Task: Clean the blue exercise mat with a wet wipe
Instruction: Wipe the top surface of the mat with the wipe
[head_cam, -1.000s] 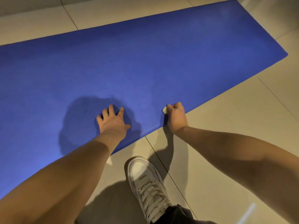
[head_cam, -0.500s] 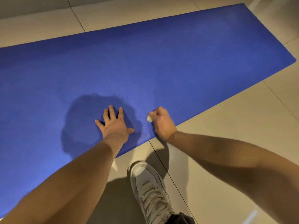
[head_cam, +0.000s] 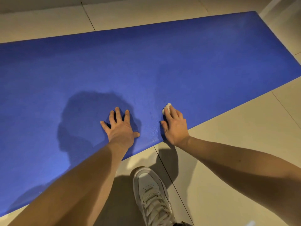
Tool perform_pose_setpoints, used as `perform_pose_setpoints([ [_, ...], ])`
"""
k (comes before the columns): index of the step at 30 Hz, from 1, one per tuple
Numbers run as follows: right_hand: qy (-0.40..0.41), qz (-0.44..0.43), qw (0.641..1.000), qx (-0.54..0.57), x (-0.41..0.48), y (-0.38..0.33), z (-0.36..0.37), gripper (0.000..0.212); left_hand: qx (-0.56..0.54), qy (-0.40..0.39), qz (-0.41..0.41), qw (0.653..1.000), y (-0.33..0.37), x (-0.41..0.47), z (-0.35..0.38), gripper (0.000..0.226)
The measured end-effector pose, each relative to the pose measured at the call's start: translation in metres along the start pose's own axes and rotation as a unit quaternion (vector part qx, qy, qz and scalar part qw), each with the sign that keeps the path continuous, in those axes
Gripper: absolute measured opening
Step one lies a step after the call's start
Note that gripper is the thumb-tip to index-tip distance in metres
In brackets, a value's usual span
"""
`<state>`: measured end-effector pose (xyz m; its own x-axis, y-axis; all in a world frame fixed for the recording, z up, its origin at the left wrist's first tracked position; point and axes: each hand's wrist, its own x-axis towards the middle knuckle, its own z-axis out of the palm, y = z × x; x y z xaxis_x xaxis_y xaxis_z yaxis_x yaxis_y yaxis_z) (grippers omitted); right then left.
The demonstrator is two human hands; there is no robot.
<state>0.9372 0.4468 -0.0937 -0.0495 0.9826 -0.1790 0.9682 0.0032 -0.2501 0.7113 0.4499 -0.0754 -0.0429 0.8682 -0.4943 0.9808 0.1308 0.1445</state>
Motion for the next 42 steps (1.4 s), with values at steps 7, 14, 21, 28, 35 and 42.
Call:
perform_pose_setpoints([
  [7,-0.106,0.033,0.99,-0.085,0.024,0.0,-0.003,0.069,-0.01,0.002,0.0,1.0,-0.002,0.001,0.0,0.103],
  [14,-0.075,-0.195,0.977,-0.048,-0.029,-0.045,0.022,0.063,-0.009,-0.011,-0.014,1.0,-0.001,0.001,-0.002,0.103],
  [21,-0.12,-0.174,0.975,-0.063,-0.013,-0.029,0.016,0.071,-0.005,-0.012,-0.011,1.0,-0.001,0.001,-0.003,0.103],
  [28,-0.127,0.066,0.985,-0.093,0.049,-0.009,-0.017,0.071,-0.007,-0.007,-0.002,1.0,-0.002,0.0,-0.003,0.102],
  [35,-0.121,-0.195,0.973,-0.015,-0.016,-0.042,0.022,0.07,0.043,0.05,0.037,0.997,-0.01,0.005,-0.011,0.075],
  [42,-0.124,-0.002,0.989,-0.08,0.067,-0.009,-0.009,0.071,-0.002,0.048,-0.038,0.998,-0.036,0.032,-0.024,0.11],
])
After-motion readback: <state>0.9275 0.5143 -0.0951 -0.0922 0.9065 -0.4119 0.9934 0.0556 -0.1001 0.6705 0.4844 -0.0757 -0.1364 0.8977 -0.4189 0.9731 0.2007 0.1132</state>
